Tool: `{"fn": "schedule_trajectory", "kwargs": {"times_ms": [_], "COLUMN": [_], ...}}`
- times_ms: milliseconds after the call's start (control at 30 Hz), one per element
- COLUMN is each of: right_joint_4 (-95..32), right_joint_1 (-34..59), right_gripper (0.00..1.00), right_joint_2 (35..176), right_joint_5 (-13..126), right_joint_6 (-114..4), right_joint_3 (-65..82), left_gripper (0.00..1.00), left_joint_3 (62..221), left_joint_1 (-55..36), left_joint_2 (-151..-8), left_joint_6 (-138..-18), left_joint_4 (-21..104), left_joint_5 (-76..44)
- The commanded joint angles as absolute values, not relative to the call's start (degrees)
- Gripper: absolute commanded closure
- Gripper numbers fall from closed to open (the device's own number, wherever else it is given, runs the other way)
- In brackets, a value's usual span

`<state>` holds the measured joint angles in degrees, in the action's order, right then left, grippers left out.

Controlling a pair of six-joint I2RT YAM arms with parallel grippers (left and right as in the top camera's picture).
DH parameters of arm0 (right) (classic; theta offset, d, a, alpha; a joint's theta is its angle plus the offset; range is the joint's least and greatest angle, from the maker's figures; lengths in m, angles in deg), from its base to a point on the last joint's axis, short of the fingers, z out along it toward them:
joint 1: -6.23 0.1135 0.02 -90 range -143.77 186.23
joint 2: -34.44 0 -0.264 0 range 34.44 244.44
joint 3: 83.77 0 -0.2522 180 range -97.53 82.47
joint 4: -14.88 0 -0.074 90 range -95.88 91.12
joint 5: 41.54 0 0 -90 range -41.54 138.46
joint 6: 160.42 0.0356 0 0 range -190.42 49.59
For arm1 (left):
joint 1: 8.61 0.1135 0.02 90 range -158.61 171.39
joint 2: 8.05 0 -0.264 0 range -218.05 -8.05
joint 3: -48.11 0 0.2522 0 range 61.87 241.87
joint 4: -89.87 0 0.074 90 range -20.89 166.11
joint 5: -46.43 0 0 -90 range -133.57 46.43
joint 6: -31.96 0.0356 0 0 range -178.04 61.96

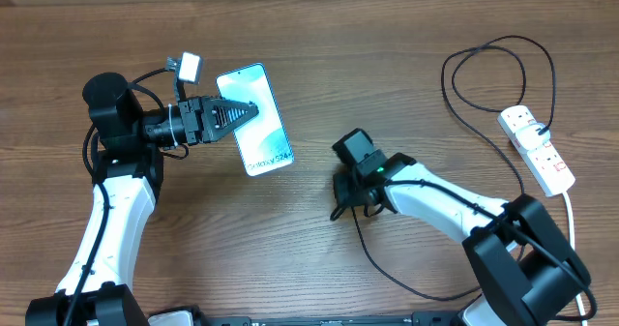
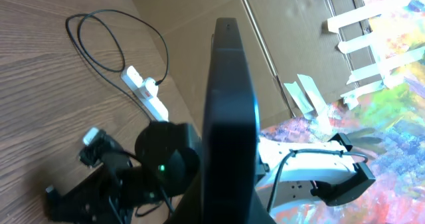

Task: Plug charger to phone and switch on socket
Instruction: 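Carry the cable plug with the right gripper toward the phone's bottom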

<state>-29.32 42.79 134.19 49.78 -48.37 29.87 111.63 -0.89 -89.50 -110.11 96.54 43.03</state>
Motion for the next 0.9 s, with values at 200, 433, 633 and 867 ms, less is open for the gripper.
{"fn": "schedule_trajectory", "kwargs": {"times_ms": [200,433,633,867], "right_joint_4": [-31.63,-38.56,-40.22,-41.56], "right_joint_1": [44.60,42.48,38.09,37.46], "right_gripper": [0.96,0.96,0.96,0.96], "right_joint_2": [137.29,135.50,123.39,112.29], "right_joint_5": [48.06,53.26,75.53,80.95], "right_joint_6": [-47.87,-49.25,-59.85,-63.28], "right_joint_3": [32.27,29.12,27.24,27.33], "left_gripper": [0.96,0.96,0.96,0.96], "left_joint_3": [112.15,112.15,112.15,112.15], "left_joint_1": [-0.76,-0.76,-0.76,-0.78], "left_joint_2": [-89.43,-89.43,-89.43,-89.43], "left_joint_6": [-108.80,-108.78,-108.14,-108.14], "left_joint_4": [96.97,96.97,96.95,96.95], "left_joint_5": [44.56,44.52,44.52,43.65]}}
